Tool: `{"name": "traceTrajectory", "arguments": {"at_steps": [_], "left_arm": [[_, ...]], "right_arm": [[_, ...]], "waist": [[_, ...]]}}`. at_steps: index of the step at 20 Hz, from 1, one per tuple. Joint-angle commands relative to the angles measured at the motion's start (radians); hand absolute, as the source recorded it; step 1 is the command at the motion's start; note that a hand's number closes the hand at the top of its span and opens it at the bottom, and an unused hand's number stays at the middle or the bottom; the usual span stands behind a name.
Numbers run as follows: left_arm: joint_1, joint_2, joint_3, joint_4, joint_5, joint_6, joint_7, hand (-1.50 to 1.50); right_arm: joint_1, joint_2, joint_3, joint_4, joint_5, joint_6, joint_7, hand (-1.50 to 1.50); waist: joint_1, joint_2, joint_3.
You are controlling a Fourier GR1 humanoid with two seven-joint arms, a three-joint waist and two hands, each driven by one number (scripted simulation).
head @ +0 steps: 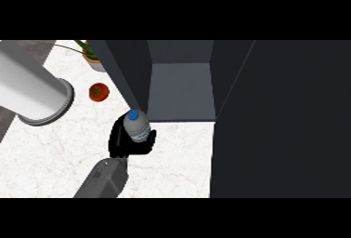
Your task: Pick up the bottled water, place it into the cabinet and close the cabinet
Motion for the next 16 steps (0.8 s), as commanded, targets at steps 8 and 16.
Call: {"name": "traceTrajectory", "arguments": {"at_steps": [8,16], "left_arm": [[-0.188,-0.001,-0.265,-0.175,0.086,0.39,0.194,1.5],[-0.452,-0.001,-0.276,0.06,0.116,0.551,0.247,1.5]], "right_arm": [[-0.013,0.023,0.034,-0.097,-0.026,-0.018,0.072,-1.5],[-0.037,-0.013,-0.086,-0.061,-0.118,0.025,0.039,-1.5]], "waist": [[-0.012,0.006,-0.001],[-0.032,0.014,-0.001]]}}
